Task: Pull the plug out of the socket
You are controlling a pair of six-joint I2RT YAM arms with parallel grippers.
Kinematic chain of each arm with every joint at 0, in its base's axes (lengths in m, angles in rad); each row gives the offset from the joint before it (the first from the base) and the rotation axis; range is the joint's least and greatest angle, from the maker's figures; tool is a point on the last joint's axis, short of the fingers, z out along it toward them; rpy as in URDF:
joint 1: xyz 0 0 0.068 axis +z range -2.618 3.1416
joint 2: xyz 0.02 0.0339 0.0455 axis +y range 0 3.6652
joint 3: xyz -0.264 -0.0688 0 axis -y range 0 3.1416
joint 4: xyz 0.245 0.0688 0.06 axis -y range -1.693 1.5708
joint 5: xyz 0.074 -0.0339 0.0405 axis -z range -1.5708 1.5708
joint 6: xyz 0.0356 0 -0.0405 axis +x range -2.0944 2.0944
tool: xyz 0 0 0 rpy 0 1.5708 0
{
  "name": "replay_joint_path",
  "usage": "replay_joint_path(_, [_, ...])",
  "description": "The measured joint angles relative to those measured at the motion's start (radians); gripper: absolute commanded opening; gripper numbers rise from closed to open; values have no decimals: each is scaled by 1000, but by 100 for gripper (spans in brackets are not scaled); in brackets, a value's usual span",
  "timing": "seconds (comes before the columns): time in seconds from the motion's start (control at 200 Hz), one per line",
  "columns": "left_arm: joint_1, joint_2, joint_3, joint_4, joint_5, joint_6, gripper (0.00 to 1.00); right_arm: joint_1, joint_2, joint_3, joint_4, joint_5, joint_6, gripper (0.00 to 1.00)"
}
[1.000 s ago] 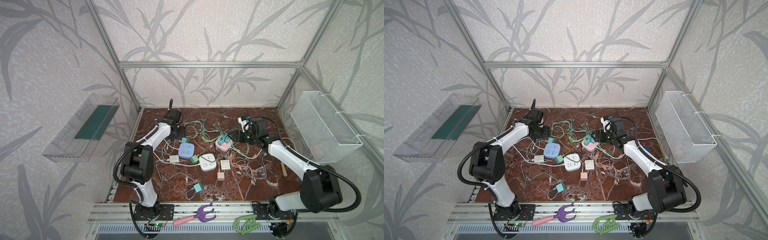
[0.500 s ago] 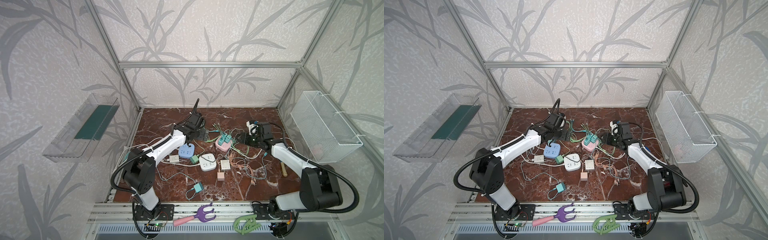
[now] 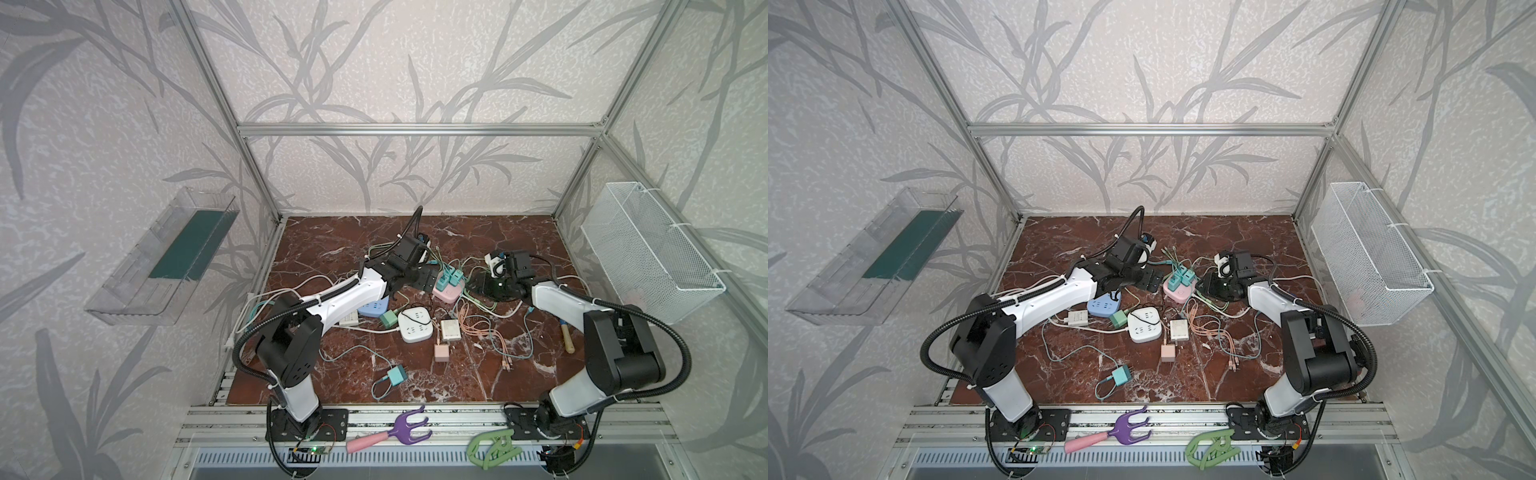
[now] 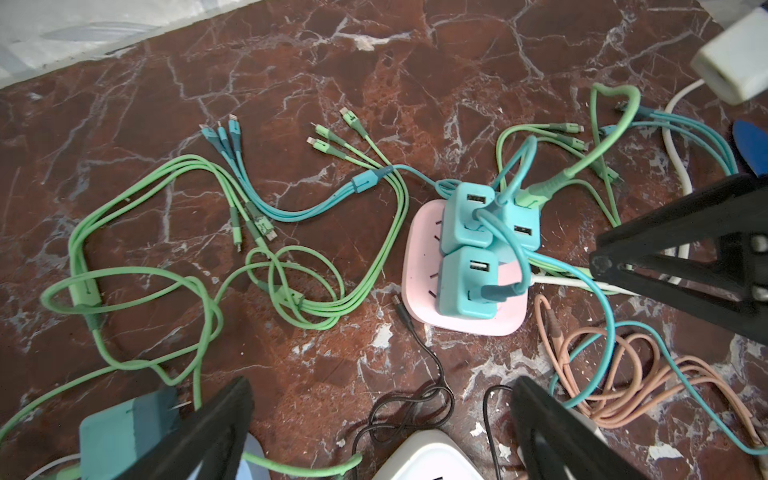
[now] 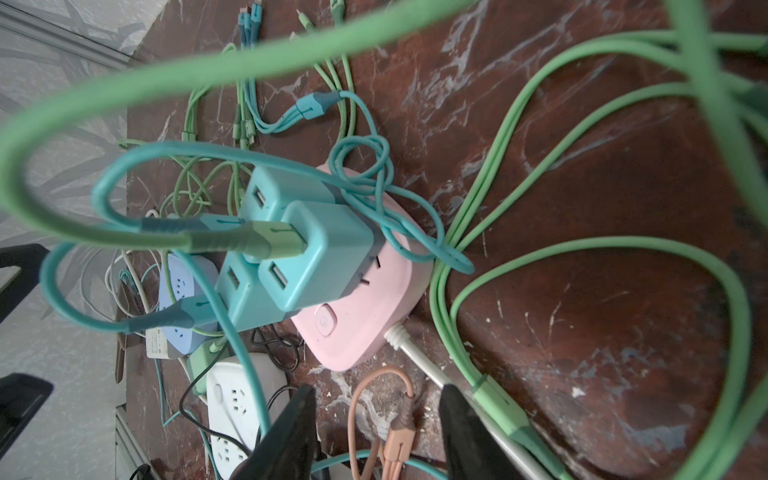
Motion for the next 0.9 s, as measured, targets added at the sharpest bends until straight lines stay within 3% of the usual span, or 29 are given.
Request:
replay_joint_path(0.55, [-60,87,-40,55,38,33,89,23,103,63,8,-37,47,49])
replay_joint_path(0.9, [-63,212,74,29,0,32,87,38,188,142,-8,-45,40,49])
